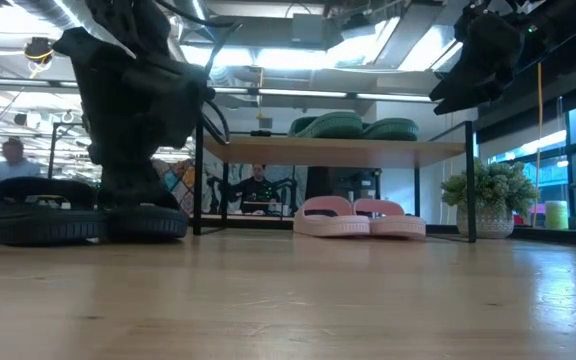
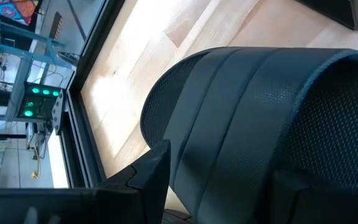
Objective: Pick and place slides into the shelf
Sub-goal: Put the right black slide under the shelf
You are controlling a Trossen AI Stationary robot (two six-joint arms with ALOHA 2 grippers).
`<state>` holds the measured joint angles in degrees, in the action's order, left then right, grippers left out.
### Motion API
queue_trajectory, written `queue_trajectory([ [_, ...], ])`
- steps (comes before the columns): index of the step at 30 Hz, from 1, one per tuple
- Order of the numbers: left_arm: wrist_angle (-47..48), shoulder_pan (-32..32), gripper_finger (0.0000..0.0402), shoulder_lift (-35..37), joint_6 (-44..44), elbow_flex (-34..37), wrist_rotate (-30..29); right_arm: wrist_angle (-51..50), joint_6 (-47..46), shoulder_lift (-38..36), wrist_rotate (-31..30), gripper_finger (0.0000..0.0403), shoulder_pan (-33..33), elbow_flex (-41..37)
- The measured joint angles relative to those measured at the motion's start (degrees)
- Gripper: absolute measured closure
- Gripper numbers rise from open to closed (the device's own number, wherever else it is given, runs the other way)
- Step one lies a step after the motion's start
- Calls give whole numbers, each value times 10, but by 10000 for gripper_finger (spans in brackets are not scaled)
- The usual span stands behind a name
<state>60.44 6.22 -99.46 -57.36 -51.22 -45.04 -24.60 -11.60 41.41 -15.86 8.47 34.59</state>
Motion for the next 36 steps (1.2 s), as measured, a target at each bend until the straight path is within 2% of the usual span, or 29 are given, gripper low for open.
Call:
queue_trajectory([
  [24,-17,0,228,0,-7,0,-1,-12,2,0,0,83,0,0],
  [28,-17,0,253,0,-7,0,-1,-12,1,0,0,83,0,0],
  [36,-16,0,341,0,-6,0,-3,-15,1,0,0,83,0,0],
])
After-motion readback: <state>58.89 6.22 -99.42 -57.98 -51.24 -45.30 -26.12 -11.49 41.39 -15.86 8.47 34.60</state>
